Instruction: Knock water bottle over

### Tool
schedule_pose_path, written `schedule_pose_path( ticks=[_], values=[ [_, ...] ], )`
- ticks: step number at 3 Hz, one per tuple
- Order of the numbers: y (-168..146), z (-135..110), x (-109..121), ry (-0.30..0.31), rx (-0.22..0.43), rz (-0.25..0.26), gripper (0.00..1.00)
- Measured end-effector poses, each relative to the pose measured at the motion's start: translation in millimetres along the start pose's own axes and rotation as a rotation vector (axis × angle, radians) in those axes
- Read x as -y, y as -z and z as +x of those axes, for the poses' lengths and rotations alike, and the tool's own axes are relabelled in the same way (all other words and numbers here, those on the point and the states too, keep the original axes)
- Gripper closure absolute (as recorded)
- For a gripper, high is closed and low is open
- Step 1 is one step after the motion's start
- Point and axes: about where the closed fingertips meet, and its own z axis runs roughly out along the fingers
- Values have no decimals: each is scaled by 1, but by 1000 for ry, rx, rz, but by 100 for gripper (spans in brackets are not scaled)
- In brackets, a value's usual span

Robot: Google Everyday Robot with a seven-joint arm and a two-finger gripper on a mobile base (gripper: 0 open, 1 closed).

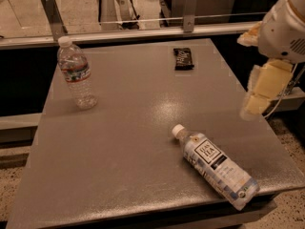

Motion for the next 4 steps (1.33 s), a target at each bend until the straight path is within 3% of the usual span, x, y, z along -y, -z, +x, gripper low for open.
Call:
schedule_pose_path(
  ticks=[2,3,4],
  values=[
    [-65,-153,-11,131,430,-162,0],
    [-61,-168,-15,134,475,-171,0],
    [-61,-168,-15,134,475,-171,0]
  ],
)
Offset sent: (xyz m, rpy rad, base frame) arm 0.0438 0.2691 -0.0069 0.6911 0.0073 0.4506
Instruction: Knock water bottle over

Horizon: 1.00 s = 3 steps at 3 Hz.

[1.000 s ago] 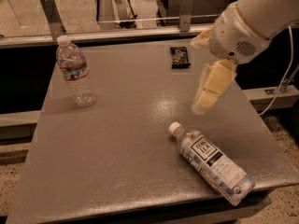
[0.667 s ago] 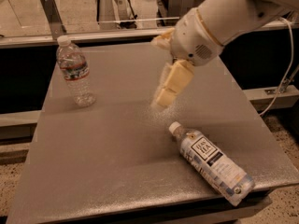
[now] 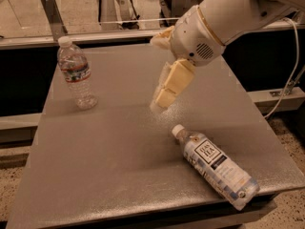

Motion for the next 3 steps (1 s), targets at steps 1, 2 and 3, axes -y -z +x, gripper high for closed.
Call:
schedule_pose_path(
  ticks=[1,2,3],
  values=[
    [-18,-10,7,4,46,3,0],
    [-50,-25,27,18,129,3,0],
    [-84,-40,46,22,230,0,0]
  ],
)
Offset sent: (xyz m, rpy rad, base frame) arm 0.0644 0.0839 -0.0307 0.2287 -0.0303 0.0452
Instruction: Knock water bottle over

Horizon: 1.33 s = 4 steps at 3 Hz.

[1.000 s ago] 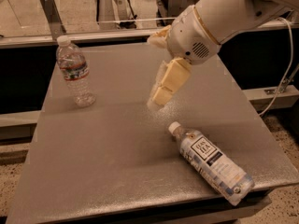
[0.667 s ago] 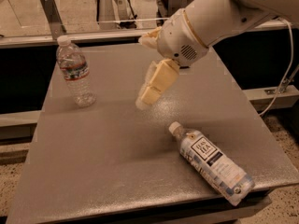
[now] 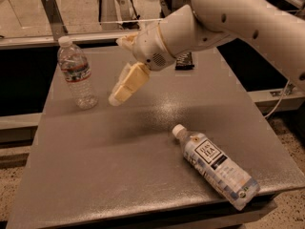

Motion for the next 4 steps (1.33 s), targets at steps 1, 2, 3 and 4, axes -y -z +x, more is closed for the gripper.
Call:
schedule_pose_path(
  ticks=[1,2,3,4],
  values=[
    [-39,-4,15,11,96,-4,0],
    [-74,-11,25,5,200,-16,0],
    [-104,-22,27,-10,290,-43,15],
    [-121,-29,27,-38,341,-66,38]
  ],
)
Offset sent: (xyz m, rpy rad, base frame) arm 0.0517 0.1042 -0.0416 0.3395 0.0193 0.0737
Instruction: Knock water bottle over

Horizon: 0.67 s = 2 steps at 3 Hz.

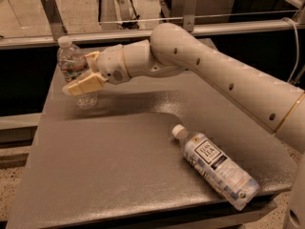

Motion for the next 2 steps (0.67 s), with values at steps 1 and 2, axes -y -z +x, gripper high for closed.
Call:
schedule_pose_path(
  ticks=[1,2],
  values=[
    [-1,0,2,-22,21,2,62],
    [28,-3,9,-7,-18,39,84]
  ],
)
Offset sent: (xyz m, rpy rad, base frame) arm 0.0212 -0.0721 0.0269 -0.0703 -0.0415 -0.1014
